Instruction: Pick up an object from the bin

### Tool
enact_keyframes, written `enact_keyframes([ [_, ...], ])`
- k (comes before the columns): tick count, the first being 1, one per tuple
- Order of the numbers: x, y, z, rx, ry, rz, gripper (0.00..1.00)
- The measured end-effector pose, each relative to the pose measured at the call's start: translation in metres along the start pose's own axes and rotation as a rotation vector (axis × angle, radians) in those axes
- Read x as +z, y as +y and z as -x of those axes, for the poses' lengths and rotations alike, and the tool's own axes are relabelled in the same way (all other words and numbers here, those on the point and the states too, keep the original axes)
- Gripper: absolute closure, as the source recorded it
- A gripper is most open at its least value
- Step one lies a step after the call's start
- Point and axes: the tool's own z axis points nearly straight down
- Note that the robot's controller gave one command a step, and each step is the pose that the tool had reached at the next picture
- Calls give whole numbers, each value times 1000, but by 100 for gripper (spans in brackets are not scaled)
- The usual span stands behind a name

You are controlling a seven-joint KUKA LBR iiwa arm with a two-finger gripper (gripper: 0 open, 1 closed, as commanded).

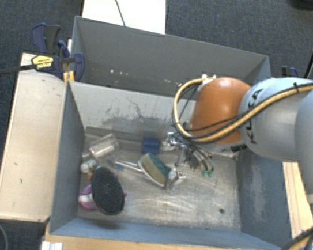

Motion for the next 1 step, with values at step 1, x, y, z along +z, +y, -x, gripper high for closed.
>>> enact_keyframes([
  [1, -3, 0, 2, 4, -6, 0, 100],
])
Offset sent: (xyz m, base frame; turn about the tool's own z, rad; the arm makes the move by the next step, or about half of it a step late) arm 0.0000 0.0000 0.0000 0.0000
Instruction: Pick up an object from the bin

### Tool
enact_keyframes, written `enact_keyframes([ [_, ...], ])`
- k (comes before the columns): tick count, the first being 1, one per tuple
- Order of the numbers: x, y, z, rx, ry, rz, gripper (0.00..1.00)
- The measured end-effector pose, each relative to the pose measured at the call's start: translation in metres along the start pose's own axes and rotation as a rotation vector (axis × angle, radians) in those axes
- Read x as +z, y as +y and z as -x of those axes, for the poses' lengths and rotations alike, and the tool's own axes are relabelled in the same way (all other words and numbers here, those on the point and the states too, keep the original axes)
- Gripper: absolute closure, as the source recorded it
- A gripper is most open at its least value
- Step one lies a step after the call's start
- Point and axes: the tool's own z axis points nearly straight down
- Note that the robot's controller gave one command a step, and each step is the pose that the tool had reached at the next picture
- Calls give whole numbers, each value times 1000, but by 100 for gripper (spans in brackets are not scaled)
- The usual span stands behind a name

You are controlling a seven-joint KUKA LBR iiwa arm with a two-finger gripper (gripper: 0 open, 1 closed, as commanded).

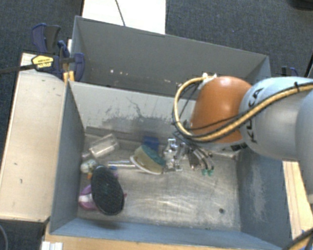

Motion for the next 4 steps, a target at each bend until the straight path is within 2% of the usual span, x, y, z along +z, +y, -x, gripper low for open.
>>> enact_keyframes([
  [1, 2, 0, -2, 1, 6, 1, 0],
  [2, 0, 0, 0, 3, 0, 1, 100],
  [3, -103, 22, 9, -17, 0, 0, 100],
  [4, -98, 21, 7, -14, 10, 1, 0],
])
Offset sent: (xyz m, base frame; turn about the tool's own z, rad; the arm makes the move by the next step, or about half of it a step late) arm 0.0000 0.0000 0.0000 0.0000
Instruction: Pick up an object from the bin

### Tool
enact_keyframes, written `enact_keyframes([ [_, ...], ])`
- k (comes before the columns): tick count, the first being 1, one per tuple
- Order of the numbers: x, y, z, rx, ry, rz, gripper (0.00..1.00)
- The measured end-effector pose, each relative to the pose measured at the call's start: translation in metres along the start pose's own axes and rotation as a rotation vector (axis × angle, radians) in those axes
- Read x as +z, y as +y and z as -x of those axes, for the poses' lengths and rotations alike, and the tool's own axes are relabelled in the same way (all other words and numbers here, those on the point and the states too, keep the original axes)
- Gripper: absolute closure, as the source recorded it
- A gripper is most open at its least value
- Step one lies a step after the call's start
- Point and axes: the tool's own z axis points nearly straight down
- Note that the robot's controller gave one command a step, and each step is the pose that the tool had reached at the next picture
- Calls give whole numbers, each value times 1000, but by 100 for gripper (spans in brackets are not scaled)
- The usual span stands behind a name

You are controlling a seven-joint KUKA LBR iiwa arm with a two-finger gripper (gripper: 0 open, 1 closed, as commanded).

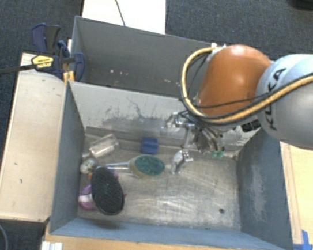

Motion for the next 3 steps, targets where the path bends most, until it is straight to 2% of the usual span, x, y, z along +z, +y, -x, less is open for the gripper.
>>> enact_keyframes([
  [1, 71, 25, -6, -165, -12, 2, 0],
  [2, 76, 23, -8, -161, -7, 0, 100],
  [3, -30, 41, -7, -169, -9, -1, 100],
])
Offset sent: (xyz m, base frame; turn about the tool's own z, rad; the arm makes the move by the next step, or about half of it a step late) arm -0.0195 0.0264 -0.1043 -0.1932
